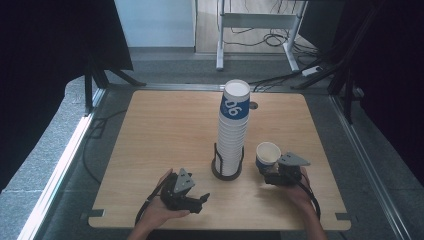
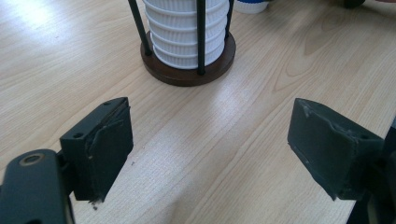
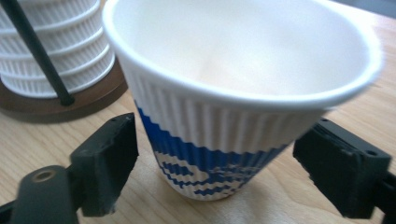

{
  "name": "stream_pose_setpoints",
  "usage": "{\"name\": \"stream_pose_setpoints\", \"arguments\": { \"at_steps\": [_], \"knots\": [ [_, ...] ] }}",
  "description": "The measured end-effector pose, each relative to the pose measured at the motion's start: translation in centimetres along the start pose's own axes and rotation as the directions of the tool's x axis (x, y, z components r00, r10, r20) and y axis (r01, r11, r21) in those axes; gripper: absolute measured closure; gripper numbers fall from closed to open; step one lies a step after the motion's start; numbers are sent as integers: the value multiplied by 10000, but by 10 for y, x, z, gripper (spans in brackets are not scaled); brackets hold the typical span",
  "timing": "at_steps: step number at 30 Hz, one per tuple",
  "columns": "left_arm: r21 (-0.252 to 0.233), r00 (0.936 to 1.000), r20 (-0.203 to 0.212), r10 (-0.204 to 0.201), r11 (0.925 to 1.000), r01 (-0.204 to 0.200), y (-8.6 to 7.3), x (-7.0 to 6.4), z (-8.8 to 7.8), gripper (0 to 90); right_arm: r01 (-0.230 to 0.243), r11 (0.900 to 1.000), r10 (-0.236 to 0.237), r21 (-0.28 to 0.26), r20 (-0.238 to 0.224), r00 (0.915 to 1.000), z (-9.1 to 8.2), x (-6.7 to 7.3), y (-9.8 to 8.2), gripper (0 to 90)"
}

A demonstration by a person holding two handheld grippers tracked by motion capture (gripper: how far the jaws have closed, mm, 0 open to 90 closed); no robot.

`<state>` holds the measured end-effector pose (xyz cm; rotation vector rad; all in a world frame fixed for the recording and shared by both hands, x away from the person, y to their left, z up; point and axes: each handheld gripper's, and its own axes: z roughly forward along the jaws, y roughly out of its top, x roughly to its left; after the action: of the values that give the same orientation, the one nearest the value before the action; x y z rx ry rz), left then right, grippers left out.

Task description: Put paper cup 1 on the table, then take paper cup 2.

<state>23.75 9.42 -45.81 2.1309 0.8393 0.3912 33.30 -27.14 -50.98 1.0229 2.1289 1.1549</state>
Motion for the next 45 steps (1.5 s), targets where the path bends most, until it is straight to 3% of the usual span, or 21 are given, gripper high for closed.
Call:
{"name": "stream_pose_setpoints", "arguments": {
  "at_steps": [11, 20, 23, 26, 30, 33, 37, 42, 45],
  "knots": [
    [-17, 10000, -8, -16, 10000, 16, 0, 1, -1, 143, -207, 9924, 228, -1209, 155, 9996, -34, 3, 8, 109],
    [-49, 10000, -70, -32, 10000, 32, 0, 1, -1, 143, 115, 9786, -147, -2055, -139, 9998, -64, 13, 25, 98],
    [-92, 10000, -88, -42, 9999, 41, 0, 2, -2, 143, 225, 9683, -334, -2489, -397, 9987, -72, 19, 30, 131],
    [-124, 9999, -117, -48, 9999, 47, 0, 2, -2, 143, 221, 9589, -526, -2827, -1009, 9935, -76, 26, 36, 147],
    [-170, 9999, -126, -60, 9998, 58, 0, 2, -2, 143, 162, 9563, -666, -2919, -1634, 9843, -75, 36, 40, 154],
    [-198, 9999, -122, -66, 9998, 64, 0, 2, -2, 143, 30, 9600, -667, -2801, -2183, 9736, -70, 44, 42, 154],
    [-250, 9999, -145, -84, 9997, 80, 0, 2, -3, 143, 209, 9649, -876, -2619, -2454, 9655, -65, 51, 42, 158],
    [-334, 9996, -233, -162, 9993, 154, 0, 3, -4, 142, 194, 9685, -848, -2482, -2558, 9630, -63, 52, 41, 157],
    [-492, 9985, -342, -437, 9979, 420, 5, 2, -4, 142, 241, 9676, -904, -2514, -2557, 9625, -63, 53, 42, 158]
  ]
}}
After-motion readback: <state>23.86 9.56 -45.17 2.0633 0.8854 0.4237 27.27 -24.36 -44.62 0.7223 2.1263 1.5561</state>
